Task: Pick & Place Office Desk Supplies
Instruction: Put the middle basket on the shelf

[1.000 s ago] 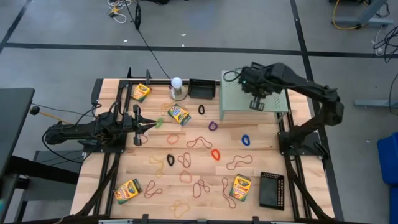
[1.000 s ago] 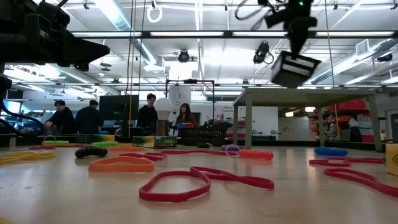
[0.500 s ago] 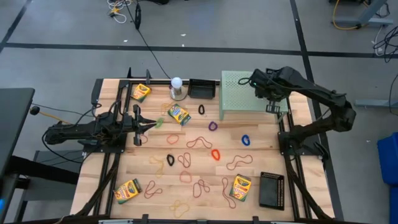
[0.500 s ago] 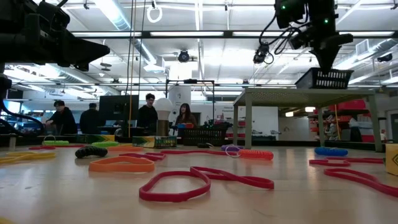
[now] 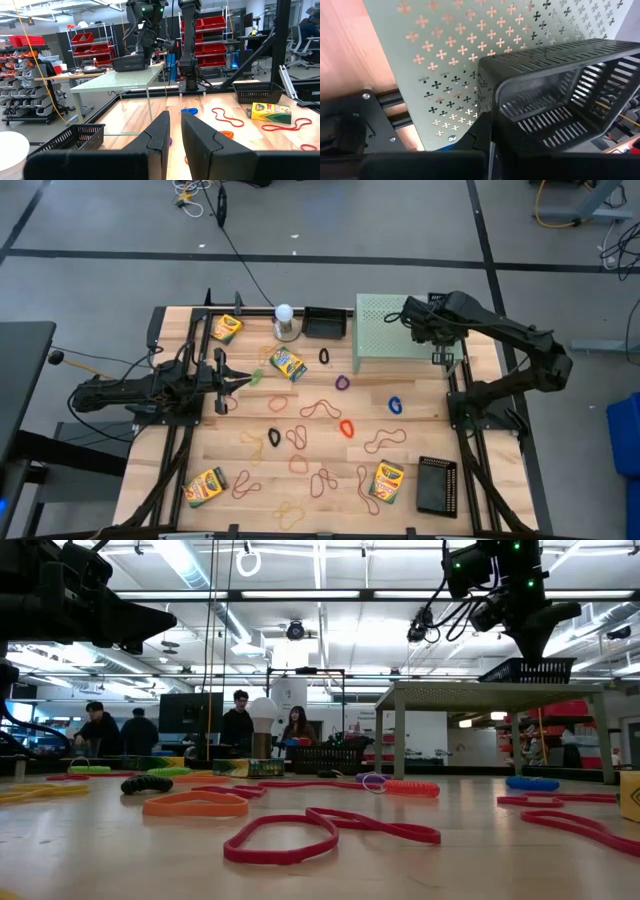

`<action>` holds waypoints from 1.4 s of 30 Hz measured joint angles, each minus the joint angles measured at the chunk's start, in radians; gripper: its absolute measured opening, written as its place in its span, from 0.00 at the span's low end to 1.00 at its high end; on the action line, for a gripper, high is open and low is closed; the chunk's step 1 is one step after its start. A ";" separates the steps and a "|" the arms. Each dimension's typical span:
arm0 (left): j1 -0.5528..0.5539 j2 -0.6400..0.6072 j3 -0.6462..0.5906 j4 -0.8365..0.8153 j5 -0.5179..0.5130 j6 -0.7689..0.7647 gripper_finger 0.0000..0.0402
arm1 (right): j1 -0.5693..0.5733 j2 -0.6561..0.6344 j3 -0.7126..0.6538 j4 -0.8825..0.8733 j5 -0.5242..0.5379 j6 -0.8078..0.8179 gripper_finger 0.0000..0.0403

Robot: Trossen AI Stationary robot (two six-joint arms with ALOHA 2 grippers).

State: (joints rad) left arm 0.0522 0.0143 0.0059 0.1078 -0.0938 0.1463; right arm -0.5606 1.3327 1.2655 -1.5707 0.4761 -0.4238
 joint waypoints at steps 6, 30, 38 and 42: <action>0.000 0.000 0.000 0.000 0.000 0.000 0.14 | 0.000 0.000 0.000 0.000 0.014 0.005 0.04; 0.000 0.000 0.000 0.000 0.000 0.000 0.14 | 0.009 0.000 0.000 0.000 0.020 -0.007 0.15; 0.000 0.001 0.000 0.000 0.000 0.000 0.14 | 0.009 0.000 0.000 0.000 0.055 0.017 0.16; 0.000 0.001 0.000 0.000 0.000 0.000 0.14 | 0.009 0.000 0.000 0.000 0.063 0.025 0.16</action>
State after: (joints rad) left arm 0.0522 0.0151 0.0059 0.1079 -0.0937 0.1463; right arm -0.5518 1.3331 1.2652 -1.5711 0.5396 -0.3992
